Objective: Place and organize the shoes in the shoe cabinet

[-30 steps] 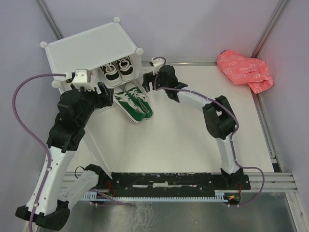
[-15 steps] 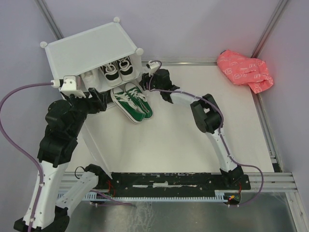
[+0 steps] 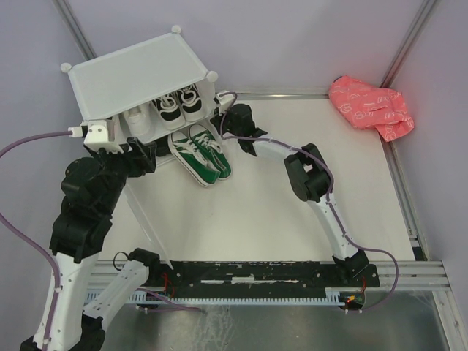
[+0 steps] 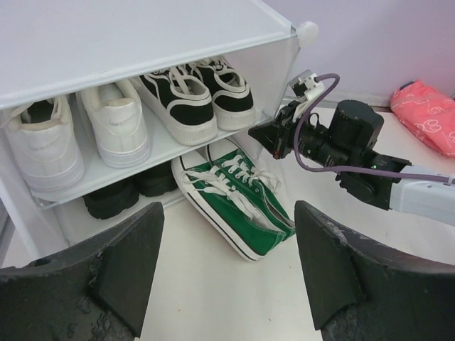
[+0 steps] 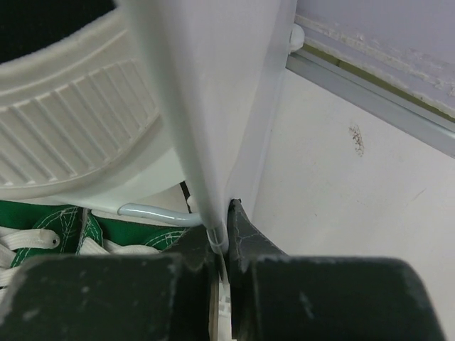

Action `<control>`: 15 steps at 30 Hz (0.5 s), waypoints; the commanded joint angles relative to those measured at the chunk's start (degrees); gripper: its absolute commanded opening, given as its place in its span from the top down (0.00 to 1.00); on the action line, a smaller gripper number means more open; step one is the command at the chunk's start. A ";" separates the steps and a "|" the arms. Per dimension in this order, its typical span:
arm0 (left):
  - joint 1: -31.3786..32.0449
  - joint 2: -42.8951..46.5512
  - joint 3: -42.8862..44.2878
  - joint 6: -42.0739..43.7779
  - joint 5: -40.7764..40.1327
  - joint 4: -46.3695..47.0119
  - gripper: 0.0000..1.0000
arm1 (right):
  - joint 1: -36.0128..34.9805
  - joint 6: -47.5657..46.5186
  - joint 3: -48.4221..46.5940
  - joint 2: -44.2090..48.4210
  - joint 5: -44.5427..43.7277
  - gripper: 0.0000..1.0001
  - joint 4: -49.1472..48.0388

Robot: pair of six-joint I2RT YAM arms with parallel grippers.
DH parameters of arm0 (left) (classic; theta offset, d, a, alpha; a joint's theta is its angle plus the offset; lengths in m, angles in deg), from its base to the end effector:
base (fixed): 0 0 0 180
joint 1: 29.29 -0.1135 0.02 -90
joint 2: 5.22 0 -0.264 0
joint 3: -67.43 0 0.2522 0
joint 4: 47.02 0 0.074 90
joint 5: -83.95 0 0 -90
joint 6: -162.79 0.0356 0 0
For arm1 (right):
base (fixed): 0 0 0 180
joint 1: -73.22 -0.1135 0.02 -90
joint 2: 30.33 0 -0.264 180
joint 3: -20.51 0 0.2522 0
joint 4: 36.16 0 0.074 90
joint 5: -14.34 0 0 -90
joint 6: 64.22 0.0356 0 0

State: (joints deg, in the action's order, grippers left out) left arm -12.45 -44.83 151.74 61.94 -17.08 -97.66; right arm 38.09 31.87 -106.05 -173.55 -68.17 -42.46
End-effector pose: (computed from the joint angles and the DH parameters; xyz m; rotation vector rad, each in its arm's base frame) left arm 0.1017 -0.0237 0.4479 -0.0579 1.6756 -0.2037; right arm 0.4722 0.3379 0.1796 -0.5437 1.7094 0.6354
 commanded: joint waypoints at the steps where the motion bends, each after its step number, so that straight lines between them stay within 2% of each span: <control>1: -0.05 0.98 2.27 -1.94 -1.48 -0.42 0.20 | 0.94 7.47 4.27 6.68 -0.30 0.98 -4.42; 7: -0.05 1.57 2.20 -2.48 -1.50 -0.98 0.20 | -0.14 3.15 17.28 17.78 -4.44 0.98 -7.83; 15: -0.05 1.93 1.59 -3.25 -0.38 -0.76 0.21 | -1.53 0.98 26.84 26.03 -6.06 0.98 -5.30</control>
State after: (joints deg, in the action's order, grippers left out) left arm -12.45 -43.28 152.06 61.35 -17.95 -99.02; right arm 36.12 30.01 -85.09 -161.24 -74.18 -50.19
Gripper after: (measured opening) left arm 0.796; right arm 0.074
